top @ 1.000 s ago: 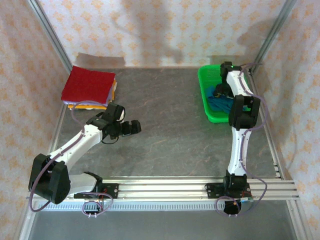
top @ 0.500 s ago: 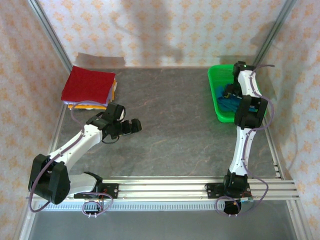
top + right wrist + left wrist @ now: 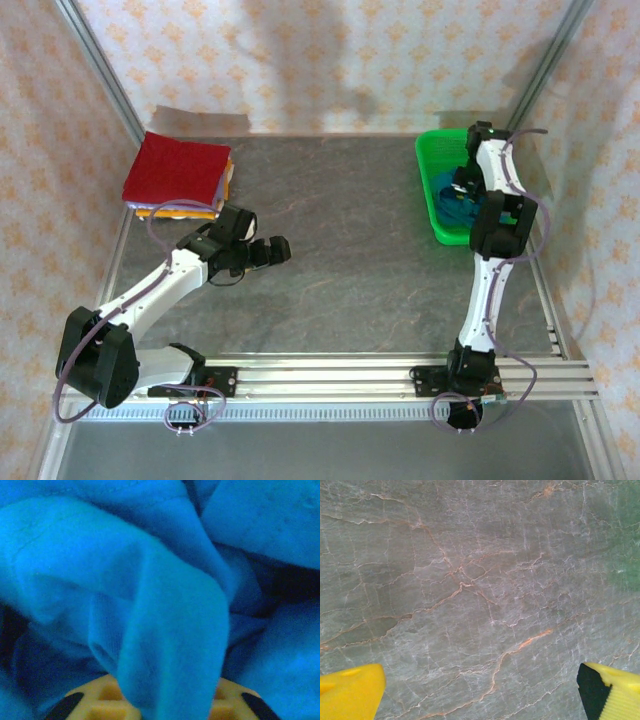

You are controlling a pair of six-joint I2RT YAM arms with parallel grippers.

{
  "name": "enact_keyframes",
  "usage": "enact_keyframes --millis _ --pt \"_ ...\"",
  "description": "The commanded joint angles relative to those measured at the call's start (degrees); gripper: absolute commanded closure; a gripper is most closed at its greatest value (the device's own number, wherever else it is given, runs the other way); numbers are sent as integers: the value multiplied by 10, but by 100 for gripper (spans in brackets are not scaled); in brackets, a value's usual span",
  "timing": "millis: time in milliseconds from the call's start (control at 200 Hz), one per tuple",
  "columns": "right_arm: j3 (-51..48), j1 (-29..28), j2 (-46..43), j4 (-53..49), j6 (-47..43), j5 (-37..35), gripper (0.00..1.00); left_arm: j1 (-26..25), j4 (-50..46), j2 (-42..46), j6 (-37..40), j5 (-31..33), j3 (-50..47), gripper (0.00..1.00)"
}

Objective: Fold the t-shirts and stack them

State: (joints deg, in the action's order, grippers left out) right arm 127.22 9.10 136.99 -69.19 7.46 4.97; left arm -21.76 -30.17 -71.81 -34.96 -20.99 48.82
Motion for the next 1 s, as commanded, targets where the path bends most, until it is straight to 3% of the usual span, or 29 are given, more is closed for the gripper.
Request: enact_keyframes --millis 0,330,626,826,996 --pt "-26 -9 -86 -9 2 -15 89 -4 16 1 -7 -11 10 1" --pt "-157 -43 -311 42 16 -37 93 -3 -22 -2 19 -18 52 1" --pt "-49 -115 -453 3 14 -4 92 6 -55 -5 26 -21 76 0" --pt "25 -236 -488 -26 24 18 91 30 -72 7 31 -18 74 1" --pt "-64 -379 -503 45 94 48 91 59 -92 18 33 -18 65 1"
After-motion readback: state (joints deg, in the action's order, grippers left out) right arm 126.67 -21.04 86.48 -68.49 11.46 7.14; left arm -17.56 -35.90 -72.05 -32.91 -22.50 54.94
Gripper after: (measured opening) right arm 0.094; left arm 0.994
